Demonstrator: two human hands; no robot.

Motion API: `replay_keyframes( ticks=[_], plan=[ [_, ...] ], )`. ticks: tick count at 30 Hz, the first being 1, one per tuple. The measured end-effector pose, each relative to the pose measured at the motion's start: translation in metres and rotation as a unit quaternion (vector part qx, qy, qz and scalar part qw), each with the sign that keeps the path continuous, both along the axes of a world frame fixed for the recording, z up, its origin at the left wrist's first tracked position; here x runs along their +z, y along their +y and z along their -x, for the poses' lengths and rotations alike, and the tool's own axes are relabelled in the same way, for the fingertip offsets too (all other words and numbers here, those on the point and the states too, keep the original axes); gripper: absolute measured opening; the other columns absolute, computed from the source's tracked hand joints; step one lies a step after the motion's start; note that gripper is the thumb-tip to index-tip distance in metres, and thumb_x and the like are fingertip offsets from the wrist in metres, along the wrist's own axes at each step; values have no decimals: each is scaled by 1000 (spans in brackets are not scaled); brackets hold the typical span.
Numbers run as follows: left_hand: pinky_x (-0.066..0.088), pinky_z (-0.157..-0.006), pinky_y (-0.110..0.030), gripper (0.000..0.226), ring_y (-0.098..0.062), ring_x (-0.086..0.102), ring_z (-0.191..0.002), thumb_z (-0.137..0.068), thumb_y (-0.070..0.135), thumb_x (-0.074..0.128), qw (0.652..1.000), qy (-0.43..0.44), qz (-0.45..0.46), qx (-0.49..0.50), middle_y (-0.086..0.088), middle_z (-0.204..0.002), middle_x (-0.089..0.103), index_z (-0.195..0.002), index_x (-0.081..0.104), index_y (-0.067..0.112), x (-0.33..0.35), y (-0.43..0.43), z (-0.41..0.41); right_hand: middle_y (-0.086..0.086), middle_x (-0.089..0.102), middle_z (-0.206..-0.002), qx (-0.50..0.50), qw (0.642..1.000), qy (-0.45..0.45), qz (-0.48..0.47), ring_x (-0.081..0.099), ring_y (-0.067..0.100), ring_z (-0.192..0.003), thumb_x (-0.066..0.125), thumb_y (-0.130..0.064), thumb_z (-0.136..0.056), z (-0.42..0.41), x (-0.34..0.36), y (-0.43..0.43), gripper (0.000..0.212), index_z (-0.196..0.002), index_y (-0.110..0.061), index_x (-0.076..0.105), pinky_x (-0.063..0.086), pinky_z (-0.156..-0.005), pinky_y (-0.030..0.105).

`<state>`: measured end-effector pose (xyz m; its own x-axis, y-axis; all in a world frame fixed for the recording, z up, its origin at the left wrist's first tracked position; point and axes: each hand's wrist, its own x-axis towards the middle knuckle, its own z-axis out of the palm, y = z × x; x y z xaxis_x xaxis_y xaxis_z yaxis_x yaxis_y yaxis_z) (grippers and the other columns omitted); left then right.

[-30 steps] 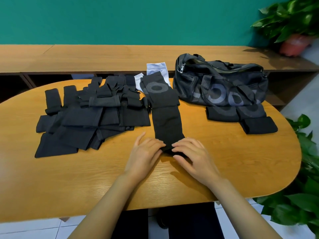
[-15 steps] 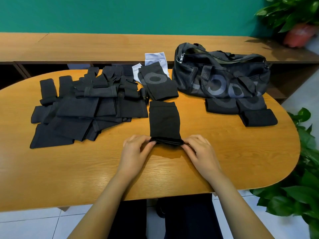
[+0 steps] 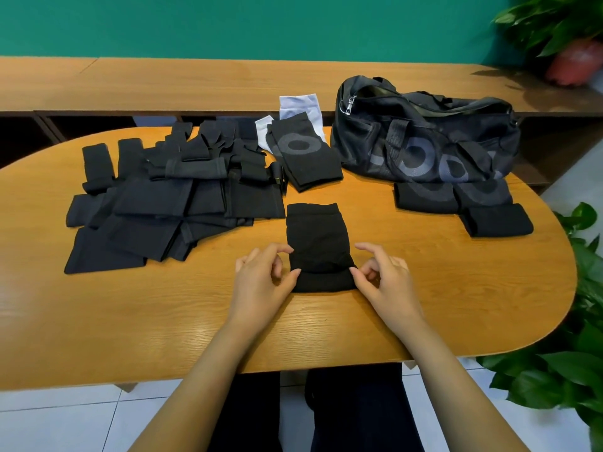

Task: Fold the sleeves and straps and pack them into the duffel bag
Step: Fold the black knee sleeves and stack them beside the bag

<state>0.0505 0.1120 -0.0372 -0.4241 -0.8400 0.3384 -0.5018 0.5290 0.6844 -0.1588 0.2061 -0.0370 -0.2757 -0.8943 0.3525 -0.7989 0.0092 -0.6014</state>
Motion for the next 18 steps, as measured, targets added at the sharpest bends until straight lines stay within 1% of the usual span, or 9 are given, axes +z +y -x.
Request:
replay_keyframes(
  ticks=[2,3,5,7,9,11,14,16,18],
  plan=[
    [36,-84,-25,22,-5,48,-83,-88,30,67,998,-15,60,-29,15,-81,50,-108,61,28,2,2,-1,-12,56,-73,-3,1000,-6,-2,55,4,-80,66,-23,-92,1,0,-1,41,-130,-26,51,30,-91,16],
    [36,-86,-23,22,-6,50,-91,-90,35,63,994,-30,87,-58,14,-92,55,-110,64,26,2,3,-1,-12,56,-73,-4,1000,-8,-5,55,4,-80,66,-23,-92,1,0,-1,42,-130,-27,51,31,-92,19],
    [32,-98,-20,32,-7,50,-114,-93,43,56,982,-77,117,-127,11,-120,59,-118,67,26,1,5,-2,-12,56,-74,-4,1000,-8,-10,55,5,-81,65,-24,-92,2,-1,-1,42,-131,-27,50,34,-94,24],
    [31,-106,-25,41,-6,43,-129,-94,47,52,973,-129,106,-160,11,-138,54,-128,63,29,0,5,0,-12,56,-76,-8,1000,-5,-13,54,6,-81,63,-24,-94,1,-2,-2,39,-131,-26,51,38,-94,28],
    [32,-111,-30,47,-3,38,-134,-93,52,47,972,-160,71,-158,13,-143,50,-135,56,32,-1,4,3,-11,58,-85,-14,1000,3,0,53,6,-85,56,-30,-97,0,-2,-2,34,-130,-22,54,43,-92,34],
    [26,-114,-27,52,-1,34,-137,-92,55,44,973,-169,50,-151,15,-146,47,-139,51,33,-2,3,5,-8,62,-108,-5,1000,17,23,51,5,-103,42,-38,-100,-1,-1,-1,38,-130,-19,56,45,-95,37],
    [20,-111,-22,53,0,34,-136,-92,55,46,975,-162,53,-143,15,-145,47,-139,50,32,-2,2,5,-8,54,-139,67,993,91,25,40,5,-134,33,-37,-103,-3,2,1,43,-135,-20,57,29,-113,34],
    [20,-111,-21,53,1,35,-136,-91,55,45,976,-157,55,-141,14,-144,49,-139,51,32,-2,2,5,-10,47,-145,112,980,163,-6,32,6,-142,27,-39,-106,-5,1,1,46,-137,-23,55,18,-119,32],
    [21,-111,-22,54,0,35,-137,-91,56,45,976,-155,54,-141,14,-144,49,-139,51,31,-3,2,5,-10,47,-146,116,974,191,-40,29,6,-144,19,-47,-106,-5,0,0,52,-137,-25,55,13,-122,35]
  ],
)
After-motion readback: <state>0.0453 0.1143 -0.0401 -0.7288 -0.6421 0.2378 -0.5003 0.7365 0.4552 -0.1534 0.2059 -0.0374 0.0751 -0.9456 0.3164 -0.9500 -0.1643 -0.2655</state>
